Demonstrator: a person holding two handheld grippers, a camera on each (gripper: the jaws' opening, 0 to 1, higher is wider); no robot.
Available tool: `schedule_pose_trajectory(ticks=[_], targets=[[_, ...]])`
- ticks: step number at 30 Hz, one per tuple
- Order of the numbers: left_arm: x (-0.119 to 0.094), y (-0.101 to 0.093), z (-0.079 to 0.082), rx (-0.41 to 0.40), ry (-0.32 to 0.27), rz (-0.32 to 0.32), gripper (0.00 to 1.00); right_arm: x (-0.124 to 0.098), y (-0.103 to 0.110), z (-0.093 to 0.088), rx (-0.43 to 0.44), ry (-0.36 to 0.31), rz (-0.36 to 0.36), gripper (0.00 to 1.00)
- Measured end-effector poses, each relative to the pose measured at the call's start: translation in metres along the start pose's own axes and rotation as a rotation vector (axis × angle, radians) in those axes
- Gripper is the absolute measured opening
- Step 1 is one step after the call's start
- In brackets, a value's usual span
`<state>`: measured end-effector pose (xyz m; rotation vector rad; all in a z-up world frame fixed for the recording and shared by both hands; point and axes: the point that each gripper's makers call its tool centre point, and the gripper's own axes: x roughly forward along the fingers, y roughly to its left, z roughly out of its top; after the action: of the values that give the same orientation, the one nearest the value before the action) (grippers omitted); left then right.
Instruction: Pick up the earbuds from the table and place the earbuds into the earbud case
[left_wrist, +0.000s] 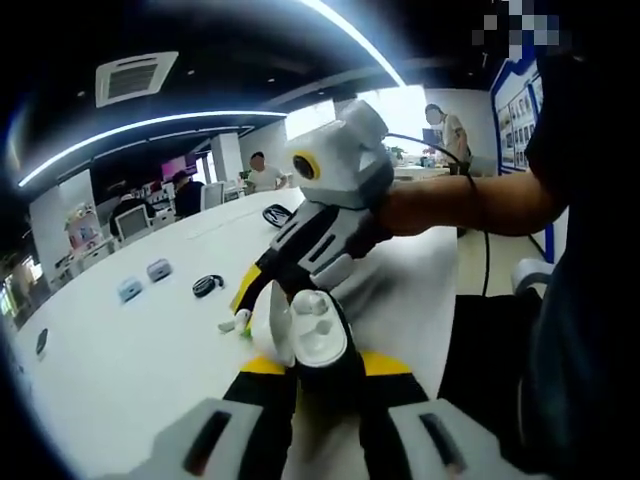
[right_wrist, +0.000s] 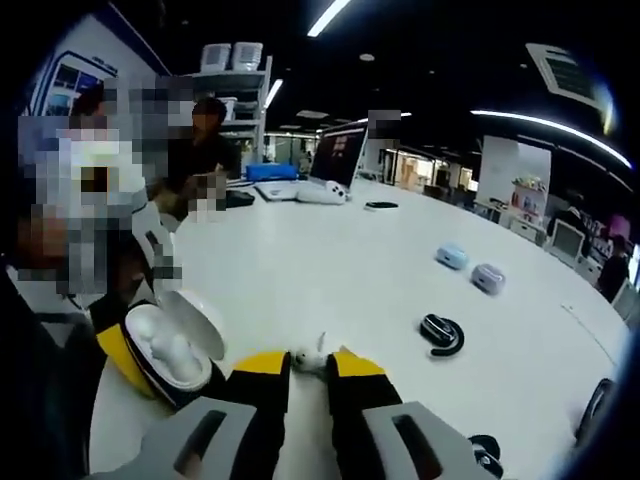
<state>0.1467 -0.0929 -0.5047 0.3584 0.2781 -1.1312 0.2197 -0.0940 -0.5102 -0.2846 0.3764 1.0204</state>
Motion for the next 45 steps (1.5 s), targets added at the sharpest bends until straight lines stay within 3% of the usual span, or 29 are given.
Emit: schedule_pose_trajectory(ticks=[8,14,22,33,45], targets=[[0.0,0.0,0.0,0.004,-0.001,0.001,0.25,-0.031,-0.004,0.016,0.033,-0.011,-0.001,0.14],[0.0,0.0,0.001,0.029,0.012,0.0,0.25,-0.058,0.013,0.026,0.079,0.006,0.061,0.14],[0.001,-0.001,0.002,0.069,0.041,0.005,0.25,-0.076,0.038,0.035,0.106,0.027,0.133,0.14],[0.002,-0.001,0.002,0.109,0.076,0.026,0.25,-0.083,0.066,0.029,0.144,0.084,0.228,0.14],[0.002,-0.002,0.004,0.169,0.12,0.036,0.25,-0.08,0.084,0.022,0.206,0.233,0.337,0.14]])
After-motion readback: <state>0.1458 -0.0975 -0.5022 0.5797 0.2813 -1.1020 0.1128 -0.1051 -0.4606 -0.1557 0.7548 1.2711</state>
